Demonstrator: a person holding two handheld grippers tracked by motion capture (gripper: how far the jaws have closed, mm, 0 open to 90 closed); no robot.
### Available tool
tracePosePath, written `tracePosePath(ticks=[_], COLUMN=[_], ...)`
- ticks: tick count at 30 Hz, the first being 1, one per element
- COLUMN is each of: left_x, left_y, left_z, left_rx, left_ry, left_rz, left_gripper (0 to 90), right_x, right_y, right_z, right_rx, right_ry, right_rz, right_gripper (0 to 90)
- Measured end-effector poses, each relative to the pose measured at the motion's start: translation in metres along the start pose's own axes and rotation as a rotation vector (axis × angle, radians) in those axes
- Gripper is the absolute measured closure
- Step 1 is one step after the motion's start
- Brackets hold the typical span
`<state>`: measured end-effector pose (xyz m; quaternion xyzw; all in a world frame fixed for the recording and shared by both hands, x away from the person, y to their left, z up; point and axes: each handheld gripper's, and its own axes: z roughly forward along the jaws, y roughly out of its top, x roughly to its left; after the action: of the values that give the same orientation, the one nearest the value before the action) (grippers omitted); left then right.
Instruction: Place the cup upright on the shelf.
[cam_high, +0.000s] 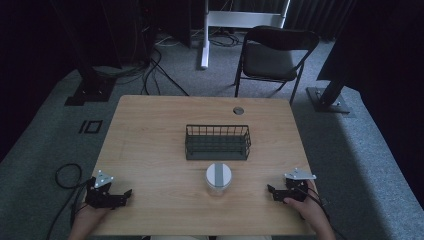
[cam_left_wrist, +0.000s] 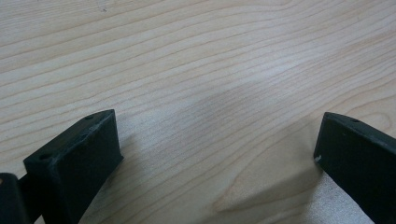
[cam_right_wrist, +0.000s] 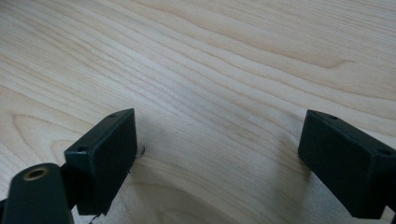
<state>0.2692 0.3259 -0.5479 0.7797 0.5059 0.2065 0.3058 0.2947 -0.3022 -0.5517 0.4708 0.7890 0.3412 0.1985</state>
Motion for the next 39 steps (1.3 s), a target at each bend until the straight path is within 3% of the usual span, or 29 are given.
tracePosePath(ticks=[5, 7, 25, 34, 39], left_x=[0.000, 0.000, 0.000, 0.000, 0.000], left_y=[0.000, 0.000, 0.001, 0.001, 0.001], left_z=[0.000, 0.000, 0.001, 0.001, 0.001], left_rx=[0.000, 0.000, -0.003, -0.003, -0.003], left_ry=[-0.002, -0.023, -0.027, -0.027, -0.027], left_rz=[0.002, 0.025, 0.028, 0.028, 0.028], left_gripper=[0.6, 0.5, 0.5, 0.5, 0.5], right_x=[0.000, 0.000, 0.001, 0.007, 0.013], right_y=[-0.001, -0.001, -0.002, -0.001, 0.004], right_z=[-0.001, -0.002, -0.002, -0.004, -0.004], right_rx=[0.001, 0.001, -0.002, -0.014, -0.016], right_ry=[0.004, 0.003, 0.003, 0.041, 0.047], right_rz=[-0.004, -0.001, -0.006, -0.008, -0.035], right_gripper=[11.3, 11.2, 11.7, 13.1, 13.1])
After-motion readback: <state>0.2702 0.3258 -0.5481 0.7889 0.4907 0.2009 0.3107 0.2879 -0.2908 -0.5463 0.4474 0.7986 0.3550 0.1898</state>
